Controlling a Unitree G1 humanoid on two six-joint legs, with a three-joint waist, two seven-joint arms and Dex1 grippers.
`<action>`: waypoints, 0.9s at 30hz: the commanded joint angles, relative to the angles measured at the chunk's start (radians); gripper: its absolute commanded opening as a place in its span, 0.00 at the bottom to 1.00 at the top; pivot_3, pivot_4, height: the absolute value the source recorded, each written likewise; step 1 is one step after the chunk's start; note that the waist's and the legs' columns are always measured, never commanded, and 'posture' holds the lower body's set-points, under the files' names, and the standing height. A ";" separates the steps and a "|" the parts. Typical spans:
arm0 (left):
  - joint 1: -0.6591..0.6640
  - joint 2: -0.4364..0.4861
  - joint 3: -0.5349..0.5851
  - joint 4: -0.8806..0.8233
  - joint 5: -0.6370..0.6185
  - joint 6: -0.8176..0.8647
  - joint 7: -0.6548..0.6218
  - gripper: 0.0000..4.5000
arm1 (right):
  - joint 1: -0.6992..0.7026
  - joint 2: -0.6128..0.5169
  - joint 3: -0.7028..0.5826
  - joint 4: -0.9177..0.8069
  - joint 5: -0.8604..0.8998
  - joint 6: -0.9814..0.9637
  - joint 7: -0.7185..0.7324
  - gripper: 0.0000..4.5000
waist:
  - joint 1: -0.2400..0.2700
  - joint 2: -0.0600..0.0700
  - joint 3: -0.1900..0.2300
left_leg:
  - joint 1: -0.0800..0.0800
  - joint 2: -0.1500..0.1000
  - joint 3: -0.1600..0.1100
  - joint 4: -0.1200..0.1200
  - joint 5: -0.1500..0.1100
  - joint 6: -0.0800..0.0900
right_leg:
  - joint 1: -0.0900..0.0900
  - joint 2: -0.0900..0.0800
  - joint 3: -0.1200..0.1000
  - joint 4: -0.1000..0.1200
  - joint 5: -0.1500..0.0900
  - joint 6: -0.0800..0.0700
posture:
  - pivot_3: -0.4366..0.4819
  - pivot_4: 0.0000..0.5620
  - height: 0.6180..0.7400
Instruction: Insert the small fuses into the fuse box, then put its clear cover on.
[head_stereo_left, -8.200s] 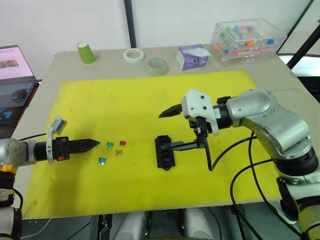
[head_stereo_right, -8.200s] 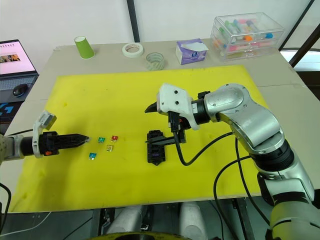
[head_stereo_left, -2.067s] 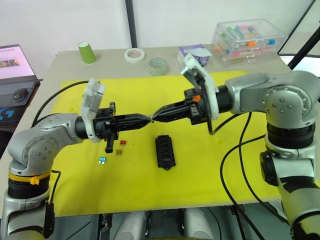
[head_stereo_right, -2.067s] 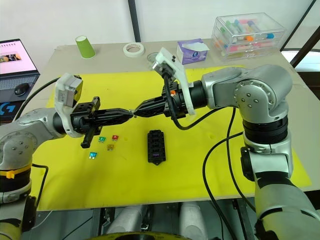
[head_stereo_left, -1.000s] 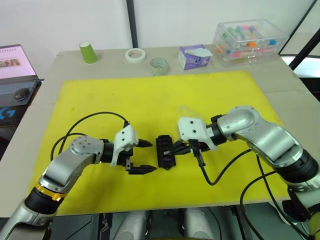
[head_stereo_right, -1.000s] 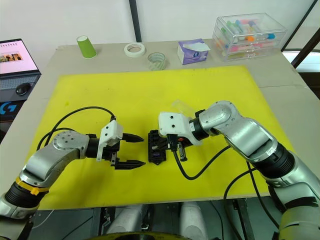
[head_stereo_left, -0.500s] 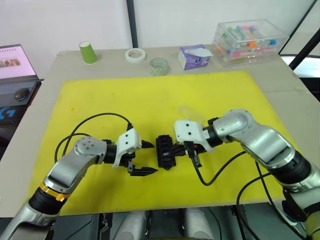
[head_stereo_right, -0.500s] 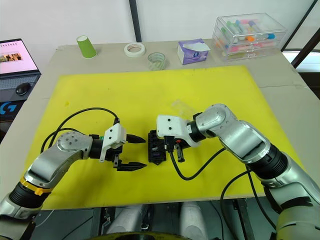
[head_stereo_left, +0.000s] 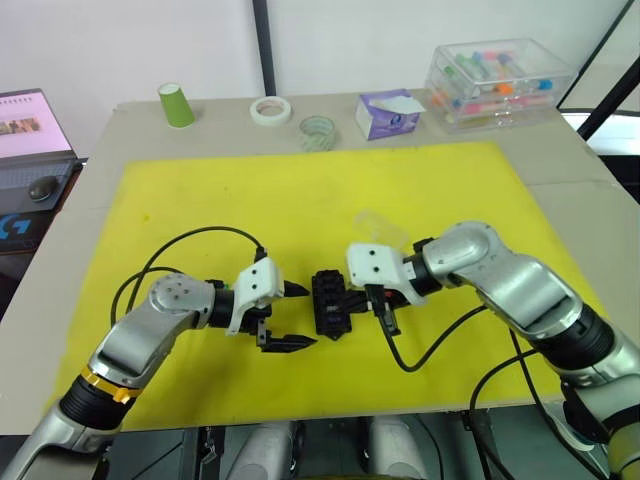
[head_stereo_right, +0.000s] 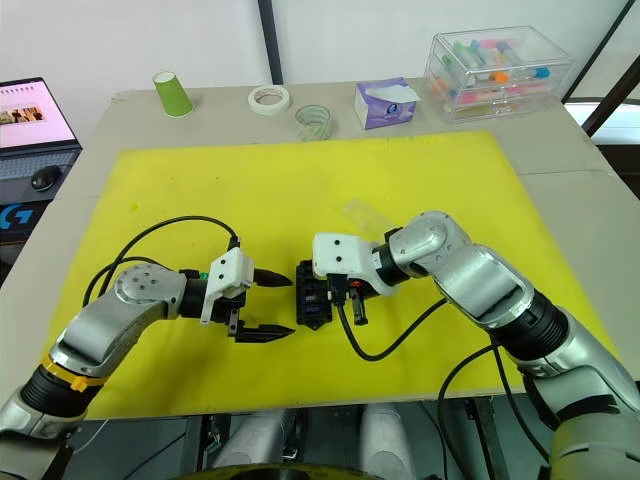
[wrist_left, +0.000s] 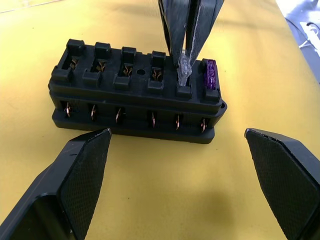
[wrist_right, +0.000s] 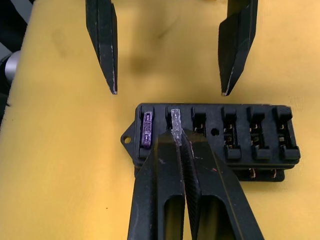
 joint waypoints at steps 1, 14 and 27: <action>0.005 -0.004 0.013 -0.024 0.001 -0.016 0.003 1.00 | -0.002 0.002 0.012 -0.016 -0.014 0.025 0.000 0.00 | 0.000 0.000 0.000 | 0.000 0.000 0.000 0.000 0.000 0.000 | 0.000 0.000 0.000 0.000 0.000 0.000 | 0.48 0.27 1.00; 0.010 -0.011 0.011 -0.028 0.001 -0.018 0.008 1.00 | -0.078 0.019 -0.025 -0.047 0.027 0.150 0.000 0.00 | 0.000 0.000 0.000 | 0.000 0.000 0.000 0.000 0.000 0.000 | 0.000 0.000 0.000 0.000 0.000 0.000 | 0.48 0.27 1.00; 0.017 -0.019 0.008 -0.032 0.005 -0.018 0.013 1.00 | -0.102 0.018 -0.018 -0.084 0.057 0.202 -0.010 0.00 | 0.000 0.000 0.000 | 0.000 0.000 0.000 0.000 0.000 0.000 | 0.000 0.000 0.000 0.000 0.000 0.000 | 0.48 0.27 1.00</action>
